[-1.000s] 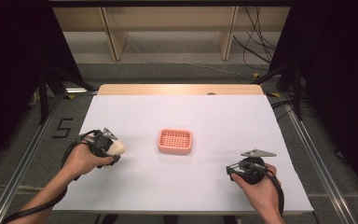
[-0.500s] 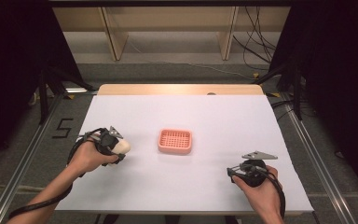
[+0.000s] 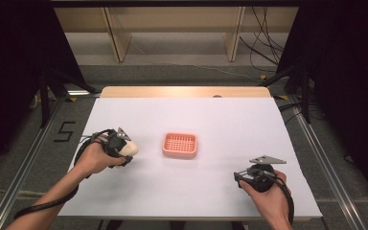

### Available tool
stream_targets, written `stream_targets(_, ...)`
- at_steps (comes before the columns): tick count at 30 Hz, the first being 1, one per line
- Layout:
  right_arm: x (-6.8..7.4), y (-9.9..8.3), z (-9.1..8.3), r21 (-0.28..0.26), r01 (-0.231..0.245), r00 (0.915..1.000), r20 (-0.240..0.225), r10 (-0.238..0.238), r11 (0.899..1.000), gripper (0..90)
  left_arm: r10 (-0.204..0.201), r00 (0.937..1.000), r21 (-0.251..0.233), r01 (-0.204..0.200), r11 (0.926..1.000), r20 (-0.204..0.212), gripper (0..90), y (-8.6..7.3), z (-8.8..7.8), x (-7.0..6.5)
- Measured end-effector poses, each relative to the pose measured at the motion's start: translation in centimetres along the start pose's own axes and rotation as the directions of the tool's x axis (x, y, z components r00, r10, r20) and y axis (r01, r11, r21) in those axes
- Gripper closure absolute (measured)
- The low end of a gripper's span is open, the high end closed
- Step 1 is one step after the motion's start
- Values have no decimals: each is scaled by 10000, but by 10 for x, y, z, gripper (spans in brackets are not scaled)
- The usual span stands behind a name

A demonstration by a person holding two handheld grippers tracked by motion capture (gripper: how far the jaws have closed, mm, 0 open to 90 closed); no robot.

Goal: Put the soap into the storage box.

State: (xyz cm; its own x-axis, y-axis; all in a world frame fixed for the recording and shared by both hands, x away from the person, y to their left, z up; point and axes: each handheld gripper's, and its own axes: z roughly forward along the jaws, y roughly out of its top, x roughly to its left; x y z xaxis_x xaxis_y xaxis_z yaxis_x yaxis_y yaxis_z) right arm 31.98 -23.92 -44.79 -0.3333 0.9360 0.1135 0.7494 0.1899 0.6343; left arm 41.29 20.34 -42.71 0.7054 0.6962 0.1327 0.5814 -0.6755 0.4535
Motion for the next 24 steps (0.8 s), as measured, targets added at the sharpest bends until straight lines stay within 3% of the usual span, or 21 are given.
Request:
stream_targets(3,0,0,0,-39,64,10000,22,-64,10000,462,-10,10000,-23,10,10000,43,495,2,1,-1)
stream_targets(5,-1,0,1,-113,166,9999,46,-166,9998,462,397,9992,-168,-398,9991,-48,495,5,1,-1)
stream_targets(12,-1,0,1,-84,125,9999,-6,-125,9999,462,612,9981,-124,-612,9980,-2,495,9,2,-1)
stream_targets(14,-1,0,1,-56,79,10000,-9,-79,10000,462,554,9985,-235,-554,9982,-31,495,10,3,-2)
stream_targets(16,-4,0,3,-328,527,9985,-113,-531,9981,462,578,9983,-196,-578,9981,-22,495,11,4,-2)
stream_targets(18,-4,0,2,-286,378,9993,-32,-379,9989,462,438,9990,-166,-437,9989,70,495,12,5,-4)
stream_targets(19,-4,0,2,-308,374,9993,-40,-376,9988,462,635,9979,5,-636,9980,85,495,13,3,-3)
stream_targets(20,-4,0,2,-308,374,9993,-40,-376,9988,462,448,9990,-203,-446,9988,68,495,13,5,-4)
stream_targets(22,-4,0,2,-295,405,9992,-25,-406,9987,462,619,9981,-141,-618,9980,61,495,15,4,-4)
stream_targets(24,-2,0,2,-329,248,9997,-62,-250,9992,462,468,9989,-304,-467,9984,13,495,16,5,-5)
